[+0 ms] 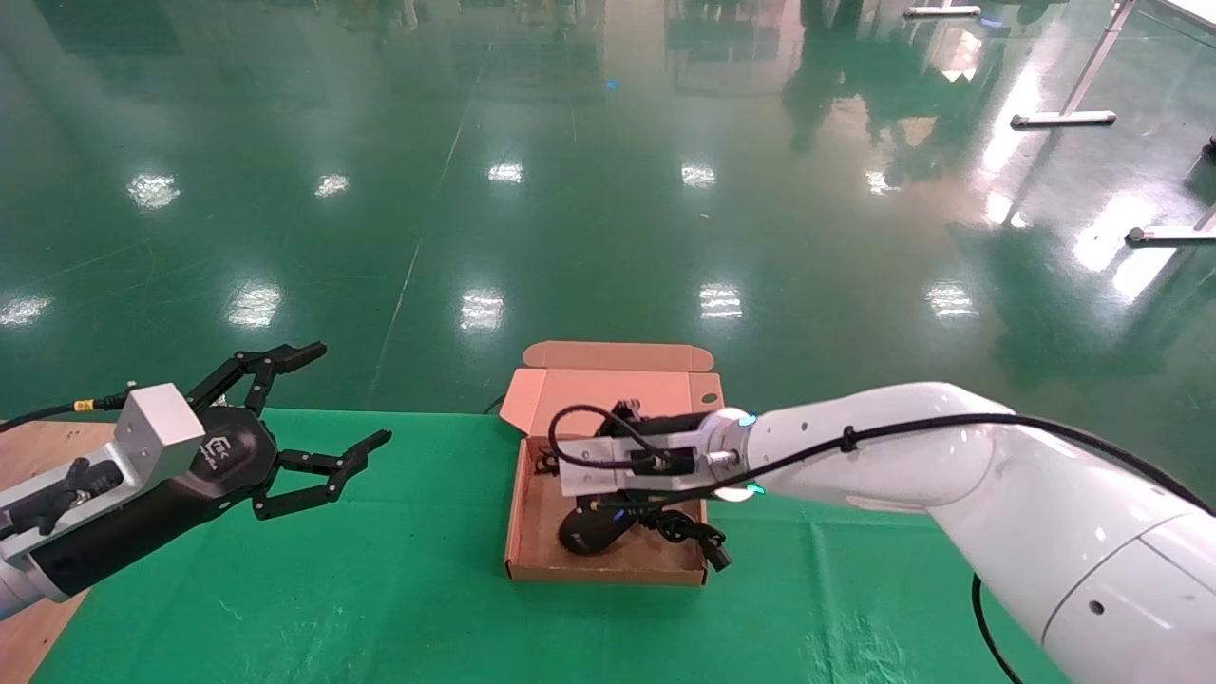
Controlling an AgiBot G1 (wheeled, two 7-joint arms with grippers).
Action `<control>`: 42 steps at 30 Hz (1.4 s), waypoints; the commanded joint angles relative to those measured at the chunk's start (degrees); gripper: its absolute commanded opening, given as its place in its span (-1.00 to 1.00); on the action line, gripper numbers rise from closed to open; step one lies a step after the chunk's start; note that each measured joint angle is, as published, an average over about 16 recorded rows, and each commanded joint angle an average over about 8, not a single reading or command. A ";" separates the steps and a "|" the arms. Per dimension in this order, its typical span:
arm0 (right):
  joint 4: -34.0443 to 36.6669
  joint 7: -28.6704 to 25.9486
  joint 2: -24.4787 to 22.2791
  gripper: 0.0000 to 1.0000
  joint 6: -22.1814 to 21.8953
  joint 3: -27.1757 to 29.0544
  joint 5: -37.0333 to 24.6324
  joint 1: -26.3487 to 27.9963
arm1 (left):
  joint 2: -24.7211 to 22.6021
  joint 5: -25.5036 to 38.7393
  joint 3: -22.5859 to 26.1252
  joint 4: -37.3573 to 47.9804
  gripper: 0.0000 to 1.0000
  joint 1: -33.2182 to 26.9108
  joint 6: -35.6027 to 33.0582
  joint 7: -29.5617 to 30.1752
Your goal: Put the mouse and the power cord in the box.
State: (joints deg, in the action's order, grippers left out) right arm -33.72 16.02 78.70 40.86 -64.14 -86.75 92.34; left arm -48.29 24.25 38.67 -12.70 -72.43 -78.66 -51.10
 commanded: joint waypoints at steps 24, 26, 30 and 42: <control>-0.53 -0.77 -1.14 1.00 1.09 1.09 1.19 -0.72 | 0.27 0.62 -0.57 -1.59 1.00 0.20 -0.10 1.69; -1.46 -1.41 -2.11 1.00 2.12 2.23 2.25 -1.47 | 0.61 1.04 -1.14 -3.10 1.00 0.48 -0.29 3.23; -4.03 -3.11 -4.89 1.00 4.98 5.30 5.11 -3.43 | 1.46 2.15 -2.59 -6.99 1.00 1.18 -0.75 7.17; -12.10 -8.44 -13.62 1.00 13.95 14.94 14.06 -9.59 | 4.13 5.65 -7.13 -19.19 1.00 3.37 -2.17 19.55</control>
State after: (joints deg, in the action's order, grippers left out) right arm -45.83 7.58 65.06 54.82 -49.19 -72.68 82.75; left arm -44.15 29.91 31.53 -31.91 -69.05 -80.83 -31.53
